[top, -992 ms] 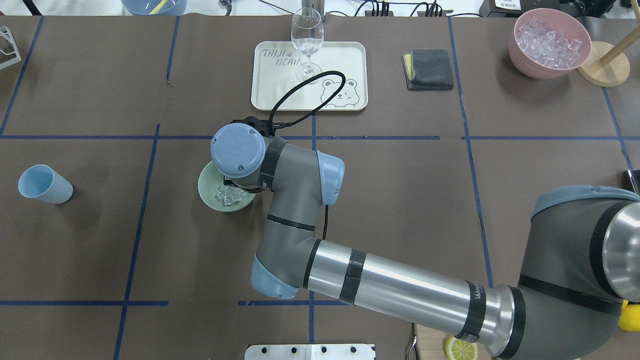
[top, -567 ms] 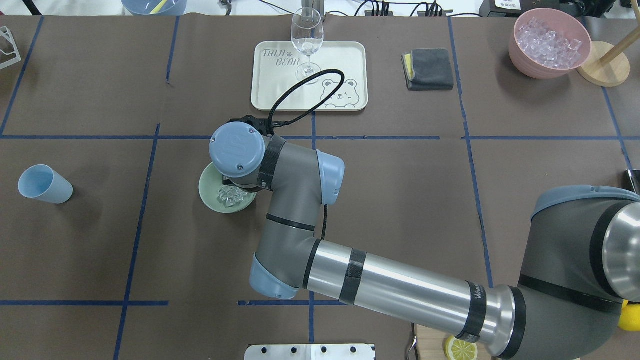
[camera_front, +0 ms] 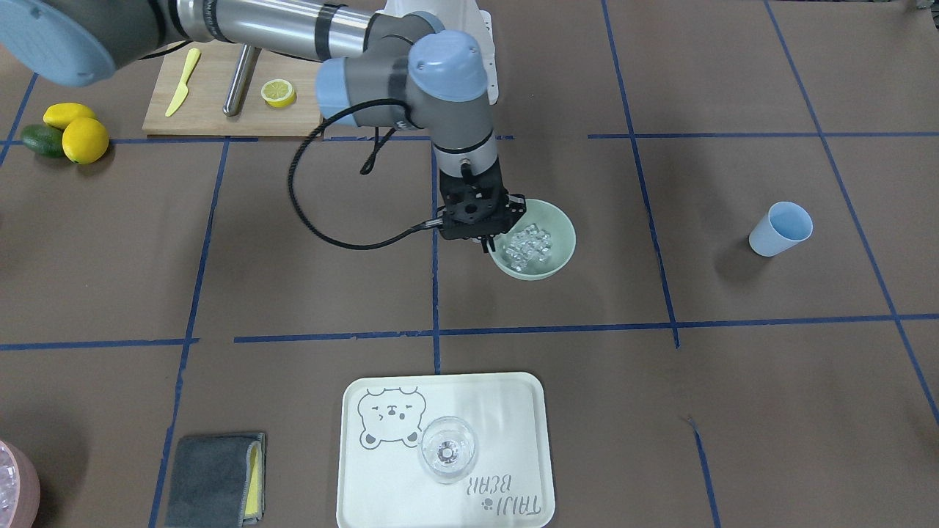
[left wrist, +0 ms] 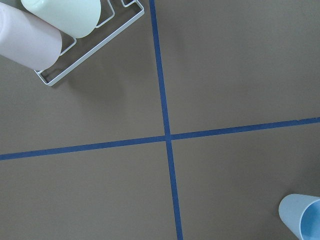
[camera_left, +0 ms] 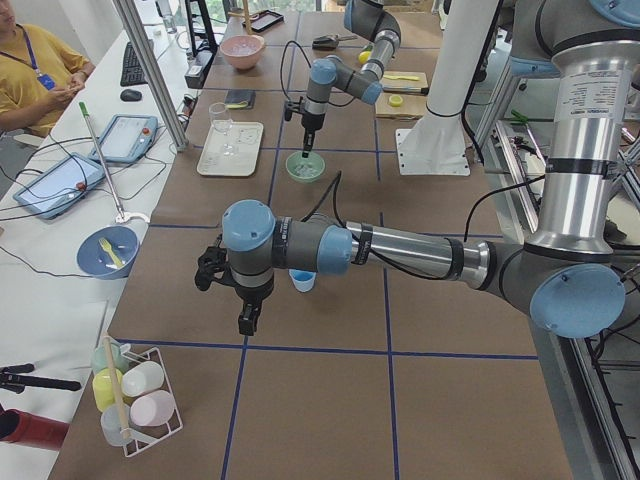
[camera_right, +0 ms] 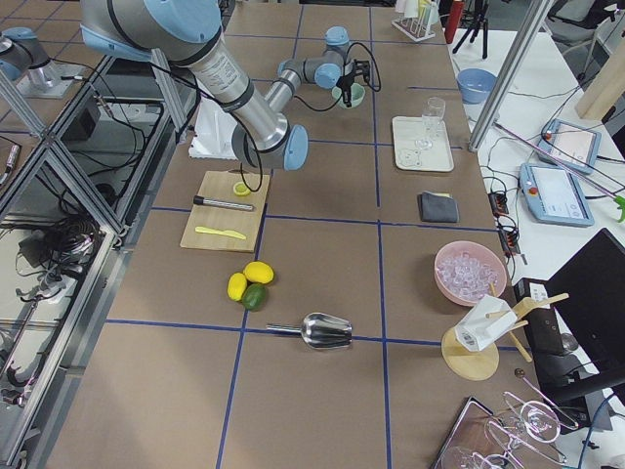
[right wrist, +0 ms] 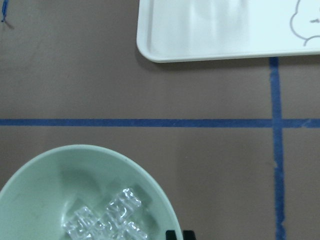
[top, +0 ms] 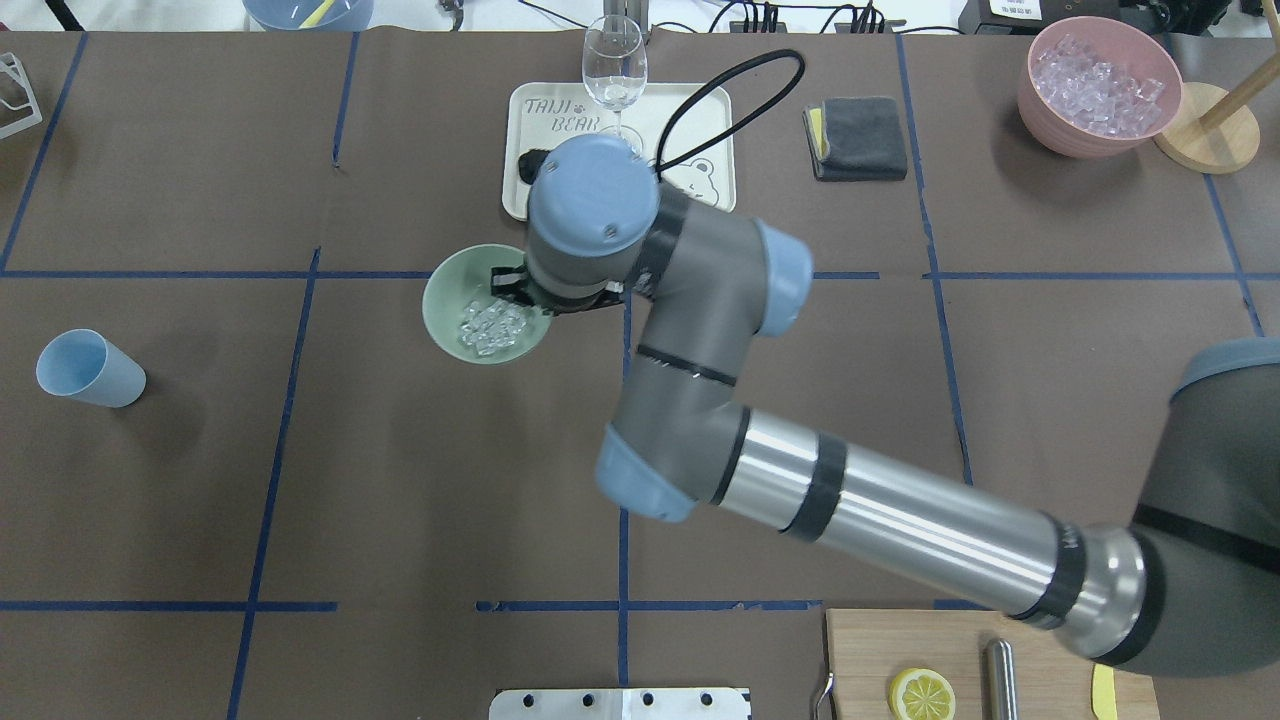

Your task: Pour ice into bowl

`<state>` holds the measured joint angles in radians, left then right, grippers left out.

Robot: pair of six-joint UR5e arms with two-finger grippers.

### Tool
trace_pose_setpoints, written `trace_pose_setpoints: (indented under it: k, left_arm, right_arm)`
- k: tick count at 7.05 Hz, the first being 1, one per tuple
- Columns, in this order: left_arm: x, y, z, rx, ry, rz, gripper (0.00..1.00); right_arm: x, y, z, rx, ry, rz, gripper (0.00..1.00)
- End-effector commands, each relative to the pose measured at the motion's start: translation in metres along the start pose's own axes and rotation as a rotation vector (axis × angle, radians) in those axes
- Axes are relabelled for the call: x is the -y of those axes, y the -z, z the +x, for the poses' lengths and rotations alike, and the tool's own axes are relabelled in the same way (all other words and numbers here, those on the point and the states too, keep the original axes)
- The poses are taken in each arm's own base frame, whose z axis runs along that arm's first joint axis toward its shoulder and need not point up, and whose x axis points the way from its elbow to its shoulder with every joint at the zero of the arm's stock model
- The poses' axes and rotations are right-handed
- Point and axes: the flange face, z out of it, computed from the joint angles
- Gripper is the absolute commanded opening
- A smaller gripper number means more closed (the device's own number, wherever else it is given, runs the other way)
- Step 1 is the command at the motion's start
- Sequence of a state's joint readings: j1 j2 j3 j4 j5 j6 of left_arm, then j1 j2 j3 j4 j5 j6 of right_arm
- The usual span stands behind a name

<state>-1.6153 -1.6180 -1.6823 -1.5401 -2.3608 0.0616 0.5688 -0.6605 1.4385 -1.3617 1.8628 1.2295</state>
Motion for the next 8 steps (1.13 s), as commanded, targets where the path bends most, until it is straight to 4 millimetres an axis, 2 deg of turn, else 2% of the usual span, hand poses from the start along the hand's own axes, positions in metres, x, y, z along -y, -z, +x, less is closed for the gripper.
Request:
trace_pose_setpoints:
  k: [1, 2, 3, 4, 5, 6, 7, 8]
  left_arm:
    - [0.000, 0.000, 0.000, 0.000, 0.001, 0.000, 1.00]
    - [-0.003, -0.003, -0.003, 0.001, 0.008, -0.008, 1.00]
    - [-0.005, -0.005, -0.004, 0.002, 0.013, -0.017, 1.00]
    - [-0.006, -0.008, -0.007, 0.008, 0.020, -0.024, 1.00]
    - [-0.006, -0.011, -0.008, 0.007, 0.013, -0.027, 1.00]
    - [-0.006, -0.012, -0.009, 0.007, 0.014, -0.028, 1.00]
    - [-0.005, -0.011, -0.008, 0.006, 0.009, -0.025, 1.00]
    - [-0.005, -0.011, -0.008, 0.006, 0.009, -0.025, 1.00]
  right_arm:
    - [0.056, 0.074, 0.124, 0.034, 0.065, -0.047, 0.00]
    - [0.077, 0.107, 0.204, 0.037, 0.100, -0.062, 0.00]
    - [0.088, 0.138, 0.290, 0.049, 0.196, -0.092, 0.00]
    - [0.093, 0.159, 0.377, 0.047, 0.252, -0.112, 0.00]
    - [0.086, 0.170, 0.454, 0.018, 0.297, -0.122, 0.00]
    - [0.071, 0.170, 0.509, -0.015, 0.300, -0.143, 0.00]
    - [0.045, 0.156, 0.553, -0.048, 0.308, -0.185, 0.00]
    - [0.024, 0.152, 0.578, -0.059, 0.305, -0.213, 0.00]
